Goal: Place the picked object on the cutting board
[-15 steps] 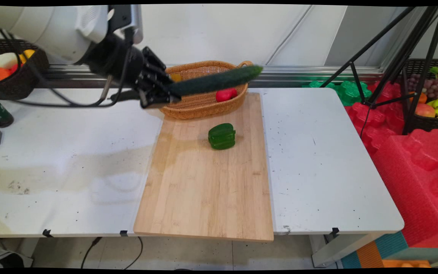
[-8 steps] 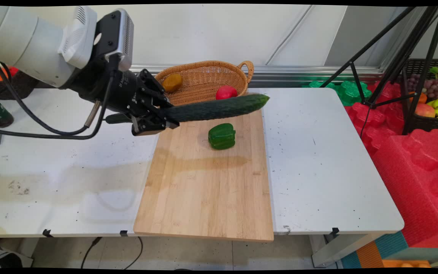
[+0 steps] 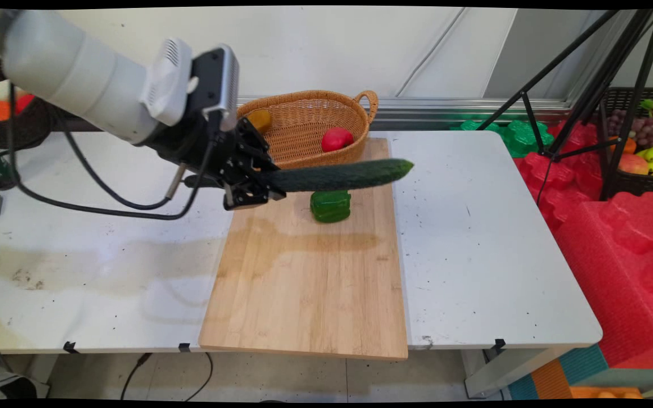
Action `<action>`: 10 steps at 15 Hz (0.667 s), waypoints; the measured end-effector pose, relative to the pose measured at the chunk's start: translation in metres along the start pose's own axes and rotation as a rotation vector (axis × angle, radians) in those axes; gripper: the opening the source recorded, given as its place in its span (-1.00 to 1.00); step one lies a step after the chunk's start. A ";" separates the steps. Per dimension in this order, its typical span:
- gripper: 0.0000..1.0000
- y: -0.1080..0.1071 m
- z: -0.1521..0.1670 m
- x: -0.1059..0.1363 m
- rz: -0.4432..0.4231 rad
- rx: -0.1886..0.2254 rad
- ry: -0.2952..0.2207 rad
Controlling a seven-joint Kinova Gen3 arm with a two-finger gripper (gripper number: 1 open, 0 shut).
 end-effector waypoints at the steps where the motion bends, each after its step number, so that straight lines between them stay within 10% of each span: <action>1: -1.00 -0.001 0.007 0.000 0.007 -0.006 -0.003; 10: -1.00 -0.001 0.075 -0.007 0.120 -0.134 -0.053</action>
